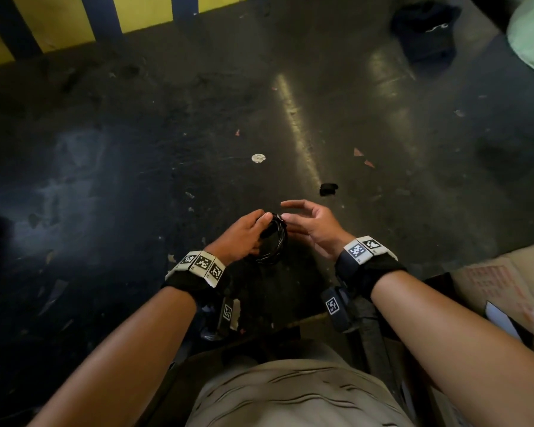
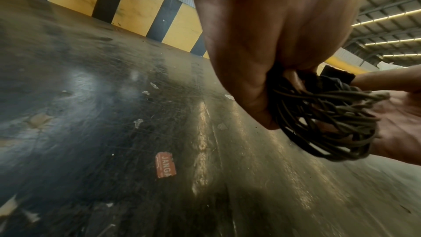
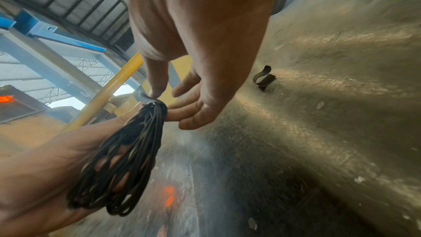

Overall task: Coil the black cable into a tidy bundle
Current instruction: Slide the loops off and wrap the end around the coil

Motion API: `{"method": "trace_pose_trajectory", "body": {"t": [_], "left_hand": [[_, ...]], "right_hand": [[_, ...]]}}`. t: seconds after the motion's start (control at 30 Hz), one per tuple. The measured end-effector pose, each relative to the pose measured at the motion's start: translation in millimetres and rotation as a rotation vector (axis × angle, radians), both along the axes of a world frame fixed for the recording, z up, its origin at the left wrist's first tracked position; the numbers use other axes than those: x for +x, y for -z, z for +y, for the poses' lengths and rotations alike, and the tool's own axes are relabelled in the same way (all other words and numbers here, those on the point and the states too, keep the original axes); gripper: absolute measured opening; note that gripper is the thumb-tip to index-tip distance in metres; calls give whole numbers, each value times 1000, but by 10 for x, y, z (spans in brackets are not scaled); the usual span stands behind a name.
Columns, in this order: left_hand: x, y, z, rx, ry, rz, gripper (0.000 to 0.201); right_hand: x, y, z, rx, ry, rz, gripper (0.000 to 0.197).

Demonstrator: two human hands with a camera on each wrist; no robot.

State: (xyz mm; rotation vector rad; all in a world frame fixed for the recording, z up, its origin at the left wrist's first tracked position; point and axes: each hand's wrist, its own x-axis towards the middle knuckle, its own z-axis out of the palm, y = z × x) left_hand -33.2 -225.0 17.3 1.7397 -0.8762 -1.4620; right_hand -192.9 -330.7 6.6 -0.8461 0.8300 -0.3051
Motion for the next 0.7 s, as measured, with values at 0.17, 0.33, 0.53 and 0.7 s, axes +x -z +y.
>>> {"method": "trace_pose_trajectory", "body": {"t": [0.17,0.33,0.53,0.7], "left_hand": [[30,-10,21,1,26,-49,38],[29,-19,14,-1,30,-112,37],[57,8,29,39,61,-198,30],[46,22,28,82,79,-208,30]], "right_hand": [[-12,-33,-1,54,-78,18,25],[-19,-45,-17,85,-130,40,21],[12,-57,-6,96,-173,86,26],[10,-25,5,149,-164,84,37]]}}
